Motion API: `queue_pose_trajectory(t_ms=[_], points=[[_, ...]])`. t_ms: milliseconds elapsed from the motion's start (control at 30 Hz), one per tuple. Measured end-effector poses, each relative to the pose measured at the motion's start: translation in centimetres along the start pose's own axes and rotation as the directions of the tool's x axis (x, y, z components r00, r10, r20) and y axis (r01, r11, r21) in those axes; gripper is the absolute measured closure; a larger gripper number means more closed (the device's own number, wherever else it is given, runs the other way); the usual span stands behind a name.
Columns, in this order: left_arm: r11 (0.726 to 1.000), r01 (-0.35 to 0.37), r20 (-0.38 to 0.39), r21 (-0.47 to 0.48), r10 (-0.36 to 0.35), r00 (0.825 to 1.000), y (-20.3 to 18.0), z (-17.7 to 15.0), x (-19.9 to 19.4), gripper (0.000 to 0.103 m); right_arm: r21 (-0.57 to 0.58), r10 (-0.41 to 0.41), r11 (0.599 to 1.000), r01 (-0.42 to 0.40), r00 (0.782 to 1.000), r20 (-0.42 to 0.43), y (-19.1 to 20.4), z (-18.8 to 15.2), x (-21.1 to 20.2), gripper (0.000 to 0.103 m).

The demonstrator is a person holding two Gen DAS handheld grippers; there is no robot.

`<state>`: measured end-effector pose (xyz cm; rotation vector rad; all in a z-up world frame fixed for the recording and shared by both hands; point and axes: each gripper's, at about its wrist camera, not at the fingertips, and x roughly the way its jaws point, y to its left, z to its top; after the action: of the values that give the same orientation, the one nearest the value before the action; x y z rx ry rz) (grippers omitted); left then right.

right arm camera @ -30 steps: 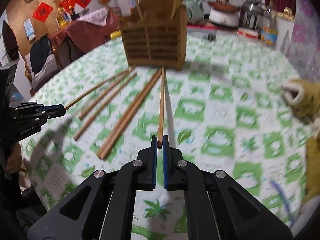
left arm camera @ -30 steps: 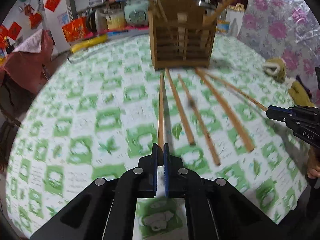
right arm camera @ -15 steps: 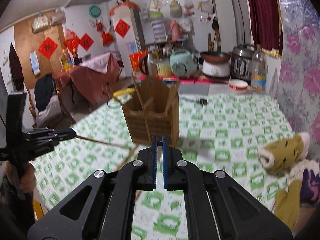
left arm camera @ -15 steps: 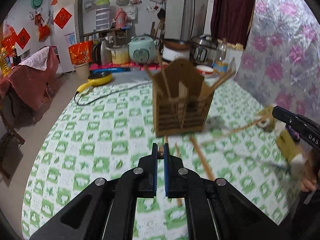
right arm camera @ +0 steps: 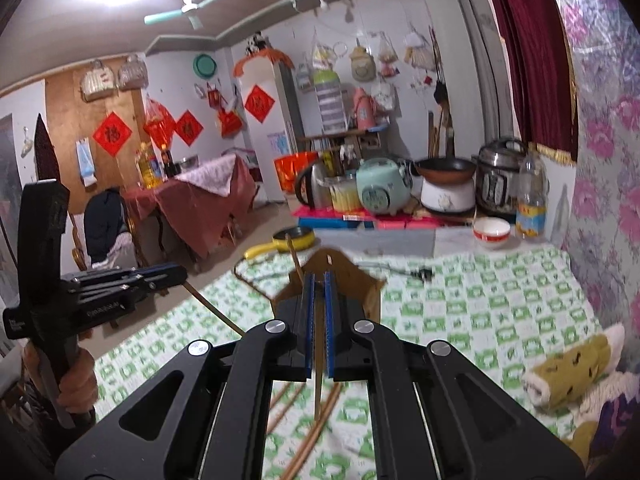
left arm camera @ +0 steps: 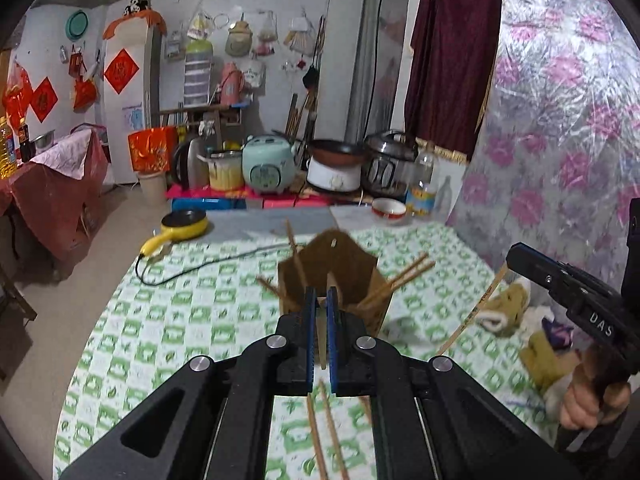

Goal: Organize utensils
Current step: 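Lift both chopsticks and lower them into the wooden holder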

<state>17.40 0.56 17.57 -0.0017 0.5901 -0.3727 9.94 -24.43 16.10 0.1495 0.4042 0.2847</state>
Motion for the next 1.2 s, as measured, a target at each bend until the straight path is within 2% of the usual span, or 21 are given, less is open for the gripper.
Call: queue_pose_trajectory(t_ms=[167,233,367,467,567,667,733,1200], points=[[1.000,-0.003,0.076,-0.031,0.005,0.997,-0.2,3.3,-0.8,0.097,0.009,-0.018,1.000,0.017,0.993,0.121,0.6,3.6,-0.1,0.097],[0.999,-0.004,0.109,-0.051,0.010,0.994,-0.1,4.7,-1.0,0.097,0.032,-0.057,0.998,0.052,0.981,0.187,0.7,4.8,0.2,0.097],[0.996,-0.037,0.152,-0.083,0.050,0.987,0.3,6.2,0.0,0.097,0.078,-0.104,0.993,0.087,0.963,0.250,0.2,5.1,1.5,0.097],[0.995,-0.062,0.128,-0.080,0.072,0.989,0.5,6.1,2.0,0.097,0.071,-0.122,0.992,0.109,0.964,0.238,-0.5,4.5,3.7,0.097],[0.995,-0.047,0.096,-0.086,0.055,0.994,1.0,6.1,3.4,0.097,0.095,-0.129,0.989,0.110,0.965,0.228,-1.1,4.5,4.8,0.097],[0.994,-0.074,0.084,-0.082,0.081,0.993,1.4,6.0,4.3,0.097,0.105,-0.158,0.985,0.136,0.957,0.244,-1.6,4.3,5.5,0.097],[0.994,-0.067,0.068,-0.087,0.073,0.995,1.5,6.0,4.8,0.097,0.117,-0.162,0.984,0.137,0.956,0.243,-1.9,4.1,5.9,0.097],[0.993,-0.091,0.024,-0.075,0.093,0.995,2.0,5.6,6.4,0.097,0.113,-0.111,0.988,0.101,0.990,0.088,-2.1,2.7,10.3,0.097]])
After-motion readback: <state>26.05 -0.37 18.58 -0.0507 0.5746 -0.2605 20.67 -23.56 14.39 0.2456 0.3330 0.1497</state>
